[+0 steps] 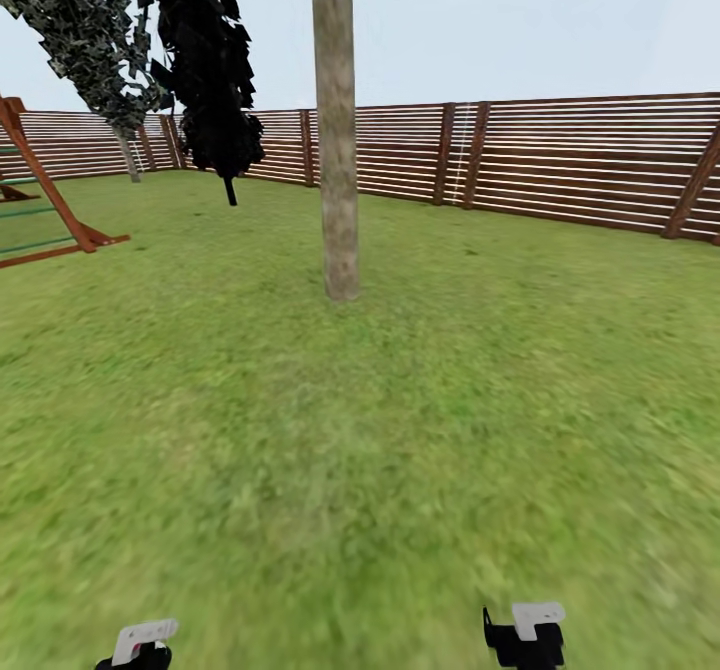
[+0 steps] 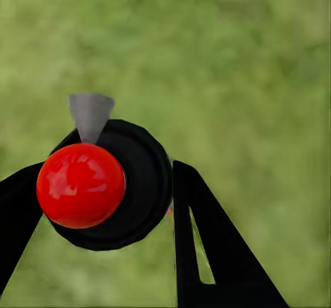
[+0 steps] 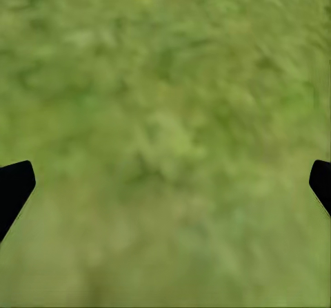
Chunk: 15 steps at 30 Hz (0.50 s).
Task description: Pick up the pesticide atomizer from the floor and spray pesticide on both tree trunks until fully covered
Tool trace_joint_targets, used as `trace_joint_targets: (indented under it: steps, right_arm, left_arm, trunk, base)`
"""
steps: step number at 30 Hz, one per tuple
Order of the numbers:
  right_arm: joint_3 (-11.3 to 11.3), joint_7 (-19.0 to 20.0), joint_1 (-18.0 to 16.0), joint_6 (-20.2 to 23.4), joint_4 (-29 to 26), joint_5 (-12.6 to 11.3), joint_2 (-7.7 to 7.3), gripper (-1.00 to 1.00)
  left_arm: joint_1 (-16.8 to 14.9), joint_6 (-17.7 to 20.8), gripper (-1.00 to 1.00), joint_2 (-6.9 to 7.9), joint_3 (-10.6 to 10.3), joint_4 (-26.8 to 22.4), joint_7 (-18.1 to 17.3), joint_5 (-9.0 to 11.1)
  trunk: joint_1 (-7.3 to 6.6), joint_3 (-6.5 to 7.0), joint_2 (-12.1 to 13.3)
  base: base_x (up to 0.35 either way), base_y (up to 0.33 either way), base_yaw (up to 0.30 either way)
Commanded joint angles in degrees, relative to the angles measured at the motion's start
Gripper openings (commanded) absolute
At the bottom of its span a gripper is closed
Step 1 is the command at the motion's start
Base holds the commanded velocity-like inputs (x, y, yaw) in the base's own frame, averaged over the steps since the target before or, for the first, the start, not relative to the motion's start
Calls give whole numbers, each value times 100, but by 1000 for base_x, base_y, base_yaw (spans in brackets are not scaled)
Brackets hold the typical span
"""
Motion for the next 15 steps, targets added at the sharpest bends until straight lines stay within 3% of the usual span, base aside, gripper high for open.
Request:
trace_joint_targets:
  steps: [1, 15]
  right_arm:
    - [-28, -31, -5, -17, 9, 61, 1, 100]
    - [-28, -31, -5, -17, 9, 61, 3, 100]
  left_arm:
    - [-4, -7, -100, 2, 42, 7, -60, 53]
    - [-1, -7, -100, 4, 42, 7, -60, 51]
  trunk:
    - [3, -5, -2]
    - [3, -5, -2]
  base:
    - [340, 0, 0]
    - [340, 0, 3]
